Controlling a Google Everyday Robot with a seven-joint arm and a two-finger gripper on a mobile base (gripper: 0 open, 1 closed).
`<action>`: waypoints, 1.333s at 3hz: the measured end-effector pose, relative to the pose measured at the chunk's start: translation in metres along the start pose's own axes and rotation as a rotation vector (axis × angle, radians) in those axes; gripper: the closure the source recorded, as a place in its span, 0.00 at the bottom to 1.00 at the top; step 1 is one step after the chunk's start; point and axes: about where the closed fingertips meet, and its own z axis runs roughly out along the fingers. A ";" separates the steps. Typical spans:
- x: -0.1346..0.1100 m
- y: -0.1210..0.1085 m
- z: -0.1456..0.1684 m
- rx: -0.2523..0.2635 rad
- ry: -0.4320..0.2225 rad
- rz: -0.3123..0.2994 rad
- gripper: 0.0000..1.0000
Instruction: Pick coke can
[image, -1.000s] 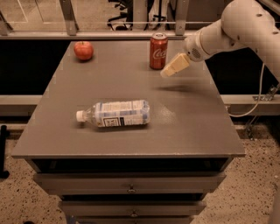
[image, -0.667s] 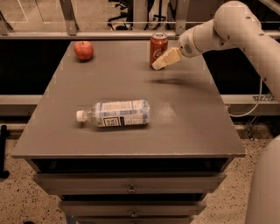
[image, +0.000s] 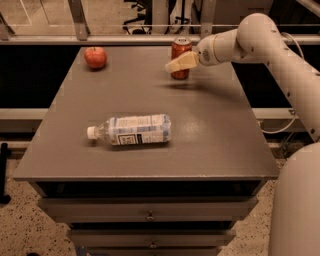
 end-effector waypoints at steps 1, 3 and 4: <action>-0.007 0.007 0.007 -0.029 -0.069 0.059 0.17; -0.010 0.018 -0.004 -0.045 -0.149 0.129 0.72; -0.033 0.023 -0.031 -0.032 -0.216 0.091 0.94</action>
Offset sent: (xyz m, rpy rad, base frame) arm -0.0047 0.0180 0.0024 0.2146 0.0171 -0.0103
